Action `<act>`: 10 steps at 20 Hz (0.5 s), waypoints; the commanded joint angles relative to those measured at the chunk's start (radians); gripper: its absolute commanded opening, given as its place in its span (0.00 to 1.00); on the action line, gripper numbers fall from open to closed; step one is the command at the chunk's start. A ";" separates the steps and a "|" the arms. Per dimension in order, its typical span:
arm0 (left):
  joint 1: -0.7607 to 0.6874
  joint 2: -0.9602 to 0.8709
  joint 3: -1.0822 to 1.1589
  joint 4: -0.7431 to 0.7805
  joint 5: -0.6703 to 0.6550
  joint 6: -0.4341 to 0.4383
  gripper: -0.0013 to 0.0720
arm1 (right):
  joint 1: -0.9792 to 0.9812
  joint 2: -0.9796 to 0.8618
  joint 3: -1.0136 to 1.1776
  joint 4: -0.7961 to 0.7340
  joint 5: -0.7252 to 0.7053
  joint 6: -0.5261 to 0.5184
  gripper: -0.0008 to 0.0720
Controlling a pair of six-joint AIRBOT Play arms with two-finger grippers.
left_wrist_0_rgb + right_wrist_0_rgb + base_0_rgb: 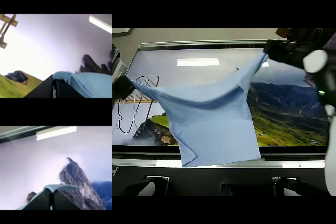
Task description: Fold the clothes and pants, and hang the long-sleeved shirts on hangers.
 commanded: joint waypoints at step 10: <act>0.001 -0.398 -0.018 -0.015 0.077 0.068 0.04 | -0.028 -0.305 0.002 0.211 0.217 0.110 0.77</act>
